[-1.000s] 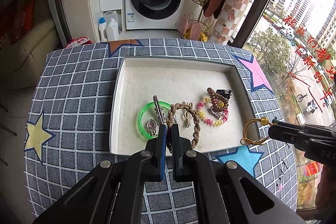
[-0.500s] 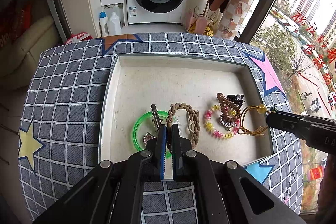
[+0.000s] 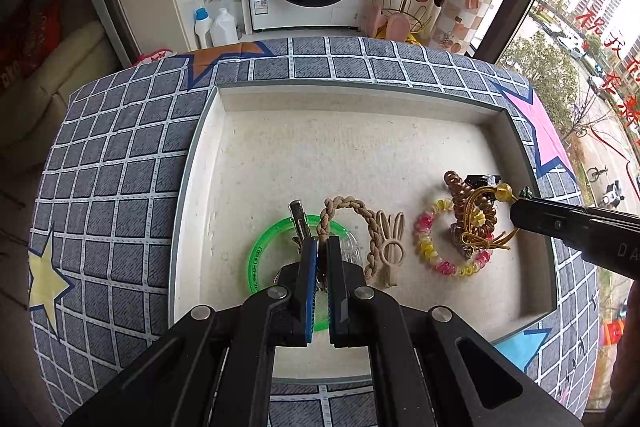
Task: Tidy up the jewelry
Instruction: 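Carry the braided bracelet with the left tool while the right tool carries the gold bracelet into the tray, then release the braided bracelet with the left tool while the right tool releases the gold bracelet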
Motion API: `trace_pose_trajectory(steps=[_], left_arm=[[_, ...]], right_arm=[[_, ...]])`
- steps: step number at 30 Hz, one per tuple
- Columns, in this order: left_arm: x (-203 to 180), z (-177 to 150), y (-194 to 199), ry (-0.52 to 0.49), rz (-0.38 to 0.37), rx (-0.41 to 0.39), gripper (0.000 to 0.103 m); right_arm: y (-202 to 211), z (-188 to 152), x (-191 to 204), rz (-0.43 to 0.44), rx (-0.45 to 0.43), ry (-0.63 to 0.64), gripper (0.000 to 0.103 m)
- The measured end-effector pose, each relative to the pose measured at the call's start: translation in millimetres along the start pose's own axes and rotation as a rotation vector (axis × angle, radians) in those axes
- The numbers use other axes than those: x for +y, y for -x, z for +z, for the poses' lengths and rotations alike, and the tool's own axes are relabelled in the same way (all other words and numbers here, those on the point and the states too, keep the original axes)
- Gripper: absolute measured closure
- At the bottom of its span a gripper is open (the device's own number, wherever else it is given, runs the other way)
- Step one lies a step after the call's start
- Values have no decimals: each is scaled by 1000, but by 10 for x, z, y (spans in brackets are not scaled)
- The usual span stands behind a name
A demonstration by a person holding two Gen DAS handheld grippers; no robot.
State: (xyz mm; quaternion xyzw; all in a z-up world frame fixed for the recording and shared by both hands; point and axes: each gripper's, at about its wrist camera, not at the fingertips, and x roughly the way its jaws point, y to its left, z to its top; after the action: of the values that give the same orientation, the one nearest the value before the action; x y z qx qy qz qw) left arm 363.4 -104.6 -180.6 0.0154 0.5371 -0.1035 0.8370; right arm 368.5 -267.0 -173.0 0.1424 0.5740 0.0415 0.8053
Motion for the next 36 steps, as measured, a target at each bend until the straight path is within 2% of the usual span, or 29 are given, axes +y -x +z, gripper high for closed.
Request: trace_pose_trajectory(steps=[12,23,24,25,27,33,35,36], left_arm=[[-61,-54,-157,-42,45,30,87],[-73,-72,-217,-47,70,62,87],[-70,-73,-206,-47,74,59,87],[-66,-72,-188,-47,77,55,87],[-62,-67,-155,-46,81,46,87],[-61,-50,-92,-58,80,35,87],[-67,-54,-78,-63,81,34,87],[-68,-57,-73,-65,80,34,87]], right_arm=[[-270,-29,-122,-36,53,-16,81],[-305,-42,-125,-45,64,-18,80],[-301,-41,-125,-47,66,-19,75],[-303,-34,-118,-46,65,-21,66],[-276,-32,-111,-40,56,-20,59],[-188,-14,-71,-30,41,-20,59],[-162,-17,-45,-26,35,-19,56],[-157,-17,-29,-25,34,-17,50]])
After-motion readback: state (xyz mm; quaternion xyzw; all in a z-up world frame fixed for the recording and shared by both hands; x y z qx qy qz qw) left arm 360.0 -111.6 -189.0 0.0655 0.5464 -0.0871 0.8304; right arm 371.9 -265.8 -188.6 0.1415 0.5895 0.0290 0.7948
